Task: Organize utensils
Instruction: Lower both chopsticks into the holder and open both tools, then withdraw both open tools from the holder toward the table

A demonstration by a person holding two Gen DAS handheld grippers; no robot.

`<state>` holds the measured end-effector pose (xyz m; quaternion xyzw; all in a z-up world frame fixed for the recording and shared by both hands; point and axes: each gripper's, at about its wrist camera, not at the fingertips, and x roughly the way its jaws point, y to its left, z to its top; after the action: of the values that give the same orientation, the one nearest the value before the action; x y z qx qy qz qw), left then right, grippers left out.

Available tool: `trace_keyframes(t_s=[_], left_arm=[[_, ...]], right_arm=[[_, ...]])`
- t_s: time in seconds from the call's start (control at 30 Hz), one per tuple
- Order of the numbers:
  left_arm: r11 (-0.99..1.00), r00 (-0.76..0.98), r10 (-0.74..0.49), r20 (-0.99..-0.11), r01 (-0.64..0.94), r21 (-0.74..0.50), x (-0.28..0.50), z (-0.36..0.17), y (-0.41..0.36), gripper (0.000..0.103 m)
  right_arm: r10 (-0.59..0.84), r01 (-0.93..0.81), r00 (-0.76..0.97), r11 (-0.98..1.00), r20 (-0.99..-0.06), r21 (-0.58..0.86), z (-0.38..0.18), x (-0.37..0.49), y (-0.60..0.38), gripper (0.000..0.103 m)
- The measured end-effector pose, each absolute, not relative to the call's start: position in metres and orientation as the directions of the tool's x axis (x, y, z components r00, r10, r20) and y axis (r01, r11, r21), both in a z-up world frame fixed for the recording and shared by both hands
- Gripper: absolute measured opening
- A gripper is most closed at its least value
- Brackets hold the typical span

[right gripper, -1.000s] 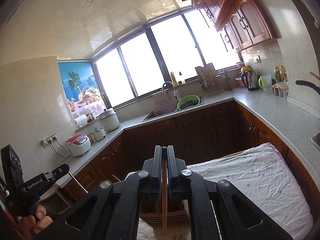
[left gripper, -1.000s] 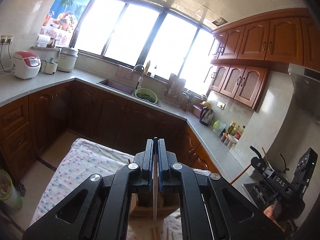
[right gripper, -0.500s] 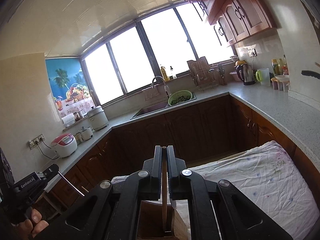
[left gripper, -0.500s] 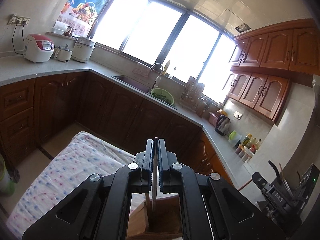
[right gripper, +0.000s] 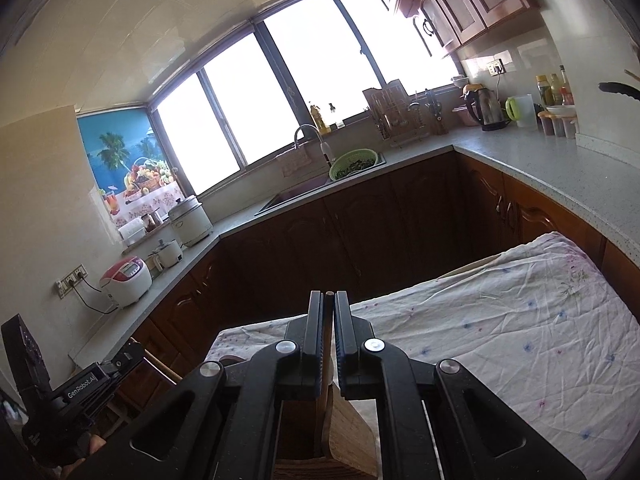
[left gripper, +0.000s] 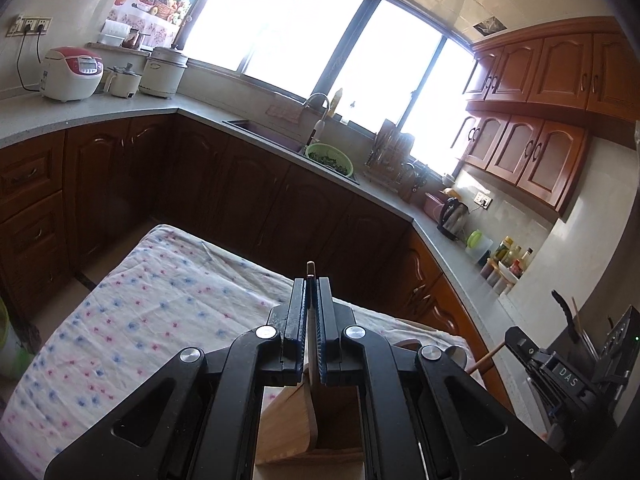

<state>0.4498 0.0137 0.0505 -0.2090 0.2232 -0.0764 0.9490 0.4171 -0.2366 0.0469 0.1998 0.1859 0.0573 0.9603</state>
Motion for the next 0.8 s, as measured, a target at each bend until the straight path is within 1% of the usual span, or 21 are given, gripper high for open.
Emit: trace_keyframes(t_s=[0.03,0.1,0.13,0.17,0.2,0.23,0.27,0.3,0.33,0.37,0.4,0.43,0.47,0.5,0.53,0.6,0.8], left_arm=[[0.901,0.885,-0.244,-0.397,0.055,-0.430,0.451,0.051,0.013,0.004],[0.902,0.879,-0.249,-0.407,0.057,-0.429,0.452,0.053,0.013,0.005],[0.900,0.876,-0.257,-0.408,0.063,-0.431,0.452,0.054,0.013,0.010],[0.899,0.874,-0.263,-0.408,0.069,-0.433,0.451,0.055,0.014,0.017],[0.898,0.875,-0.262,-0.408,0.067,-0.434,0.449,0.056,0.014,0.023],[0.899,0.877,-0.258,-0.405,0.064,-0.434,0.446,0.057,0.015,0.040],[0.899,0.882,-0.251,-0.398,0.060,-0.433,0.441,0.058,0.015,0.052],[0.902,0.886,-0.241,-0.395,0.054,-0.428,0.437,0.059,0.016,0.055],[0.903,0.887,-0.236,-0.396,0.051,-0.426,0.434,0.061,0.017,0.064],[0.902,0.888,-0.239,-0.392,0.054,-0.428,0.429,0.062,0.018,0.071],[0.901,0.890,-0.243,-0.385,0.060,-0.430,0.425,0.064,0.019,0.073],[0.904,0.892,-0.238,-0.385,0.059,-0.423,0.420,0.065,0.019,0.081],[0.911,0.893,-0.223,-0.391,0.048,-0.410,0.415,0.067,0.020,0.094],[0.916,0.895,-0.208,-0.395,0.037,-0.398,0.410,0.068,0.021,0.101],[0.919,0.900,-0.200,-0.388,0.034,-0.393,0.404,0.069,0.023,0.103],[0.925,0.903,-0.195,-0.382,0.040,-0.377,0.391,0.069,0.026,0.103],[0.950,0.889,-0.174,-0.424,0.038,-0.310,0.356,0.063,0.028,0.103]], right_arm=[[0.189,-0.037,0.921,0.912,-0.340,0.408,0.047,0.418,-0.236,0.010],[0.197,-0.034,0.913,0.910,-0.358,0.414,0.047,0.421,-0.236,0.010],[0.202,-0.035,0.909,0.909,-0.365,0.416,0.047,0.422,-0.236,0.011],[0.207,-0.038,0.906,0.909,-0.370,0.416,0.046,0.422,-0.236,0.012],[0.211,-0.040,0.902,0.909,-0.376,0.415,0.047,0.422,-0.234,0.019],[0.215,-0.041,0.900,0.908,-0.379,0.417,0.047,0.421,-0.234,0.026],[0.222,-0.048,0.901,0.905,-0.372,0.423,0.048,0.418,-0.234,0.046],[0.222,-0.052,0.905,0.904,-0.363,0.423,0.049,0.415,-0.234,0.057],[0.215,-0.051,0.910,0.906,-0.355,0.419,0.051,0.411,-0.234,0.059],[0.211,-0.049,0.913,0.907,-0.350,0.418,0.053,0.408,-0.234,0.059],[0.211,-0.049,0.914,0.906,-0.347,0.421,0.054,0.405,-0.235,0.062],[0.213,-0.050,0.915,0.903,-0.343,0.428,0.055,0.402,-0.237,0.073],[0.209,-0.044,0.917,0.900,-0.340,0.434,0.056,0.399,-0.239,0.080],[0.202,-0.038,0.920,0.898,-0.335,0.438,0.056,0.394,-0.241,0.091],[0.197,-0.036,0.924,0.898,-0.327,0.439,0.056,0.390,-0.243,0.095],[0.181,-0.024,0.928,0.902,-0.327,0.432,0.055,0.380,-0.246,0.098],[0.203,-0.020,0.911,0.891,-0.359,0.454,0.041,0.353,-0.254,0.099]])
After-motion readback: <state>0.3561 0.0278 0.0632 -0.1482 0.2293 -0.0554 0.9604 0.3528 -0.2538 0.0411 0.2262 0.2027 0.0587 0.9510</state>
